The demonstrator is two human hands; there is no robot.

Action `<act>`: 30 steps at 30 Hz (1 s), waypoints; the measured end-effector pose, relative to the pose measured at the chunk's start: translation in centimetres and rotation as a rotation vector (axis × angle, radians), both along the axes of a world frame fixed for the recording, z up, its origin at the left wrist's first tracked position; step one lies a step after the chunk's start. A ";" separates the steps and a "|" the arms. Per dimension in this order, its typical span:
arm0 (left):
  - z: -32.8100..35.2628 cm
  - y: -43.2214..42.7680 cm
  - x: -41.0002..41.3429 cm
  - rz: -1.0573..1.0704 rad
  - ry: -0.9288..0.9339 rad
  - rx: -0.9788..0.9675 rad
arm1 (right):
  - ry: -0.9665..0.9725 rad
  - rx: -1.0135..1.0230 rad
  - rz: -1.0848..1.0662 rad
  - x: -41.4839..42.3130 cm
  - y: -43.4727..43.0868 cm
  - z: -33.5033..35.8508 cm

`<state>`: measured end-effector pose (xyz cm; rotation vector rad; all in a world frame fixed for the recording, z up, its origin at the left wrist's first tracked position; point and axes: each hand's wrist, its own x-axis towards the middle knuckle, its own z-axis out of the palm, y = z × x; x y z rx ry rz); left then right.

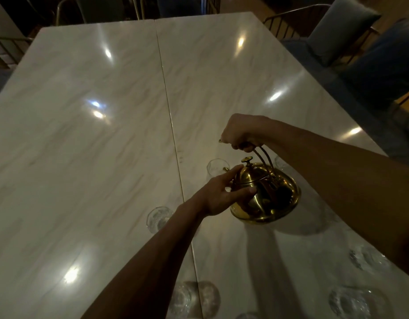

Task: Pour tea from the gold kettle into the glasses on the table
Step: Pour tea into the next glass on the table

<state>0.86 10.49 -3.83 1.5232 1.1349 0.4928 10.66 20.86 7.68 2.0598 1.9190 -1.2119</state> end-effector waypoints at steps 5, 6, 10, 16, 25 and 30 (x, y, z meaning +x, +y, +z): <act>0.3 -0.1 -0.2 0.002 -0.012 0.026 | -0.021 -0.026 0.005 -0.2 0.2 0.0; 0.3 -0.1 -0.3 -0.002 -0.010 0.034 | -0.023 -0.027 0.006 -0.3 0.2 -0.1; 0.3 -0.2 -0.4 0.000 -0.012 0.033 | -0.033 -0.039 0.016 -0.5 0.1 -0.1; 0.4 -0.2 -0.7 -0.008 -0.005 0.038 | -0.039 -0.052 0.018 -0.8 0.2 0.0; 0.4 -0.2 -0.9 -0.010 -0.008 0.034 | -0.021 -0.040 0.005 -0.8 0.1 0.1; 0.2 -0.1 -0.9 -0.013 0.004 0.037 | -0.011 -0.030 0.018 -0.7 0.0 0.3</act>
